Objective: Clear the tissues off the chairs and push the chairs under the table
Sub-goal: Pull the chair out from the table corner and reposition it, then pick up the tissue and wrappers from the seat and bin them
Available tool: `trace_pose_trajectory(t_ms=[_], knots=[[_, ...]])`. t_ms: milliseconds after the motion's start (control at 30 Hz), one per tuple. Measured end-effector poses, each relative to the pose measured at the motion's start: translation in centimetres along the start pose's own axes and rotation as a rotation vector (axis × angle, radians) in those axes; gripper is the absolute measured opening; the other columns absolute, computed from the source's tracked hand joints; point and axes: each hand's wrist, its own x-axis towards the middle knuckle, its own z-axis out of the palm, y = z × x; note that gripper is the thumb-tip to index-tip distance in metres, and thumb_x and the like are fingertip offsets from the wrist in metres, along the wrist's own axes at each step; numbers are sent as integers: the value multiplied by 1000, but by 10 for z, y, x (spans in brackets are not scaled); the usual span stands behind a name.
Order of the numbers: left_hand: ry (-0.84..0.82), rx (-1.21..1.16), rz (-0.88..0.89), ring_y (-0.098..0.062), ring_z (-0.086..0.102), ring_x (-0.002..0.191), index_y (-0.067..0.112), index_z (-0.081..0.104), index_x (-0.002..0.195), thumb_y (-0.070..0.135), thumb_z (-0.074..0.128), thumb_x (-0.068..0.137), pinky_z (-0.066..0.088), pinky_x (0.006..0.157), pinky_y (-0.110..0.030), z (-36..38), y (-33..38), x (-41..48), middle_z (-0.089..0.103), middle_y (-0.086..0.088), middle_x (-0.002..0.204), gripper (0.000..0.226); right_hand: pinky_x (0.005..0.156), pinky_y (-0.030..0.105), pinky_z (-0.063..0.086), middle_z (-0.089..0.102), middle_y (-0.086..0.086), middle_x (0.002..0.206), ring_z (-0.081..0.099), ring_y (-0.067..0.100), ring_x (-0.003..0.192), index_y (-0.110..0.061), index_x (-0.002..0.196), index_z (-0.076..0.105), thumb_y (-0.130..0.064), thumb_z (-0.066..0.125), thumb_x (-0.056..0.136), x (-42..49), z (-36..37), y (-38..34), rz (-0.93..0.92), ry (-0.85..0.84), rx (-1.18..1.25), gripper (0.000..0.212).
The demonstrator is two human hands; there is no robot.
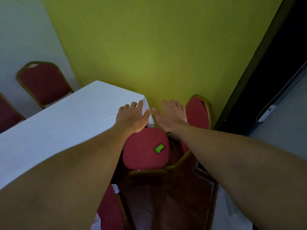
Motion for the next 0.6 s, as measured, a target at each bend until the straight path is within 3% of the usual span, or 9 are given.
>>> trace_pose_trajectory(t_ms=[300, 600], knots=[[-59, -27, -51, -34, 41, 136, 17, 15, 158, 54, 19, 103, 31, 109, -47, 53, -1, 77, 39, -14, 153, 67, 109, 50, 32, 43, 19, 145, 38, 35, 135, -13, 145, 40, -64, 28, 98, 84, 64, 20, -35, -8, 45, 70], [-175, -167, -105, -37, 44, 133, 19, 8, 160, 54, 26, 101, 36, 106, -50, 205, 0, 174, 35, -15, 154, 70, 106, 53, 35, 41, 15, 145, 41, 35, 133, -18, 151, 32, -68, 39, 92, 155, 225, 75, -13, -145, 99, 78]])
